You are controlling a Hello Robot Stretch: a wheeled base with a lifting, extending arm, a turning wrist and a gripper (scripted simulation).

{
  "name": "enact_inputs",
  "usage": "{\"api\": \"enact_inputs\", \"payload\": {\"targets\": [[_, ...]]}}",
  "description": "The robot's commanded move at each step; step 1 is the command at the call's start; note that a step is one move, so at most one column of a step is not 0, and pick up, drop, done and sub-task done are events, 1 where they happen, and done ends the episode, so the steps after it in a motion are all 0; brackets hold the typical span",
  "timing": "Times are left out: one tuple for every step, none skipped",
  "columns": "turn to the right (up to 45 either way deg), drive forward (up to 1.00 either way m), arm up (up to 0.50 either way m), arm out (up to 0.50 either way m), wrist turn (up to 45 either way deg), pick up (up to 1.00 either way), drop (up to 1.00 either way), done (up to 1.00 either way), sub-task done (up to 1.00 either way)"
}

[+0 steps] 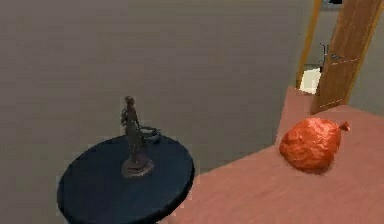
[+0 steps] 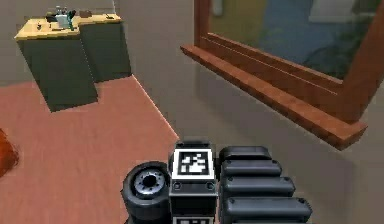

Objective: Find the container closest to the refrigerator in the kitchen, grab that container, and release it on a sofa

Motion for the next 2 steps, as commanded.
{"api": "enact_inputs", "payload": {"targets": [[0.0,0.05,0.0,0.0,0.0,0.0,0.0,0.0,0.0],[45.0,0.0,0.0,0.0,0.0,0.0,0.0,0.0,0.0]]}}
